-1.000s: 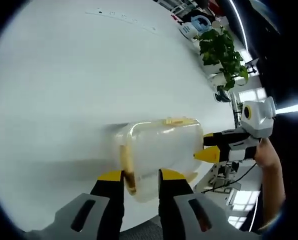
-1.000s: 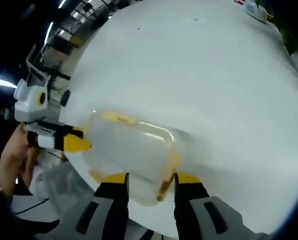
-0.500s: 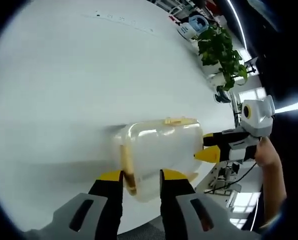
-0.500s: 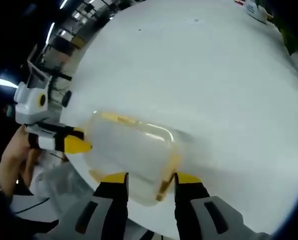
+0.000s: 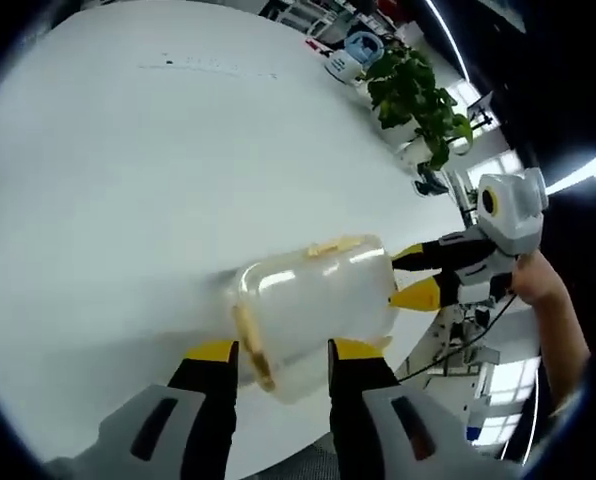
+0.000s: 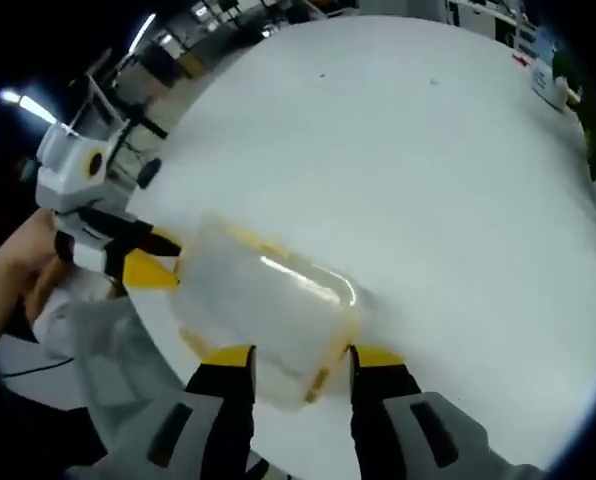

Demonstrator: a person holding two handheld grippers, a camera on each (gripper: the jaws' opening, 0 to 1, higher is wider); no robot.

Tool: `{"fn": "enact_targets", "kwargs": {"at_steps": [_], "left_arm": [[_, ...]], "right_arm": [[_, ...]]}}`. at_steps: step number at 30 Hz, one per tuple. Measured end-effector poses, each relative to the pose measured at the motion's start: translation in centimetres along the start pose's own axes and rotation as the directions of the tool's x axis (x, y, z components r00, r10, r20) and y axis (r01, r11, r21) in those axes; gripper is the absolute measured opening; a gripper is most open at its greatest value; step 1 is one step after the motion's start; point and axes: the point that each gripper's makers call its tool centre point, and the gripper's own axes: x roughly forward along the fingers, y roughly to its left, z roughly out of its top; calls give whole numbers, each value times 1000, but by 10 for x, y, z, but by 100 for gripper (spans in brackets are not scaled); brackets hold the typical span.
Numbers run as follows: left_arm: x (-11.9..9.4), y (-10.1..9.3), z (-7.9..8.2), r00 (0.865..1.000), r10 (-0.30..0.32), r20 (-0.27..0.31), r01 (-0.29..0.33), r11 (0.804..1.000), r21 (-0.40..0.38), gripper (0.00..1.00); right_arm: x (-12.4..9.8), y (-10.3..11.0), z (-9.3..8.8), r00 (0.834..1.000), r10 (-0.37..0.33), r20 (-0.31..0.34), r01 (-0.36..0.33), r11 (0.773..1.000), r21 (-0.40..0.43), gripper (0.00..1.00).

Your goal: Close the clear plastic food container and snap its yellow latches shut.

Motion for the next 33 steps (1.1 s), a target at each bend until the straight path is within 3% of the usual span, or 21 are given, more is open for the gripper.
{"fn": "enact_targets", "kwargs": {"at_steps": [1, 3, 6, 7, 11, 12, 14, 15, 16, 18, 19, 21, 23, 24, 25, 27, 29, 30, 32, 33], "left_arm": [[-1, 1, 1, 1000, 9, 2, -9, 1000, 13, 35], [-5, 4, 3, 999, 50, 2, -50, 991, 123, 35], [-7, -7, 1, 998, 61, -19, -54, 967, 248, 26], [-6, -12, 3, 998, 66, -14, -59, 946, 318, 24], [-5, -20, 7, 993, 112, -26, -88, 887, 454, 26], [-4, -25, 8, 992, 120, -34, -88, 867, 490, 26], [-1, -38, 9, 994, 99, -36, -56, 789, 612, 25], [0, -40, 8, 992, 120, -48, -62, 767, 639, 26], [2, -45, 6, 991, 121, -56, -48, 717, 696, 26], [4, -46, 3, 987, 148, -65, -53, 677, 734, 26], [7, -50, 0, 986, 146, -79, -34, 642, 766, 25], [11, -52, -5, 983, 159, -92, -25, 611, 791, 25], [15, -57, -9, 985, 136, -110, 14, 563, 826, 23], [16, -57, -10, 983, 149, -108, 8, 552, 834, 23], [18, -59, -12, 982, 146, -116, 24, 522, 853, 23], [20, -57, -11, 981, 158, -115, 20, 503, 864, 22], [22, -58, -11, 981, 152, -120, 42, 440, 897, 18], [22, -56, -10, 980, 164, -114, 31, 442, 896, 17], [23, -60, -11, 983, 139, -122, 56, 407, 912, 16], [23, -59, -11, 982, 146, -121, 50, 412, 910, 15]], "right_arm": [[-2, 0, 3, 1000, -2, 11, 2, 1000, -11, 35], [-6, 3, 8, 1000, -1, 27, 2, 999, -35, 35], [-9, 7, 14, 1000, -10, 19, 13, 989, -146, 32], [-9, 6, 16, 1000, -21, 17, 23, 985, -173, 31], [-8, 18, 23, 1000, -11, 3, 12, 968, -252, 31], [-6, 21, 26, 1000, -10, -1, 9, 955, -295, 30], [-2, 26, 27, 1000, -21, -15, 14, 931, -365, 29], [-1, 29, 26, 999, -30, -28, 17, 921, -389, 29], [2, 31, 26, 999, -36, -37, 17, 900, -435, 29], [6, 32, 25, 997, -58, -59, 23, 875, -484, 29], [7, 33, 24, 995, -74, -69, 28, 860, -510, 28], [11, 34, 26, 993, -82, -81, 25, 838, -546, 26], [14, 40, 28, 994, -71, -80, 13, 824, -566, 23], [15, 42, 29, 994, -68, -80, 8, 812, -583, 22], [16, 44, 29, 994, -67, -81, 6, 805, -593, 20], [19, 45, 30, 995, -62, -83, -1, 795, -606, 19], [22, 46, 29, 994, -55, -90, -13, 782, -623, 16], [23, 45, 29, 994, -58, -95, -14, 782, -624, 15], [24, 44, 28, 994, -51, -101, -22, 788, -616, 13], [26, 42, 28, 993, -51, -104, -24, 792, -610, 13]]}}
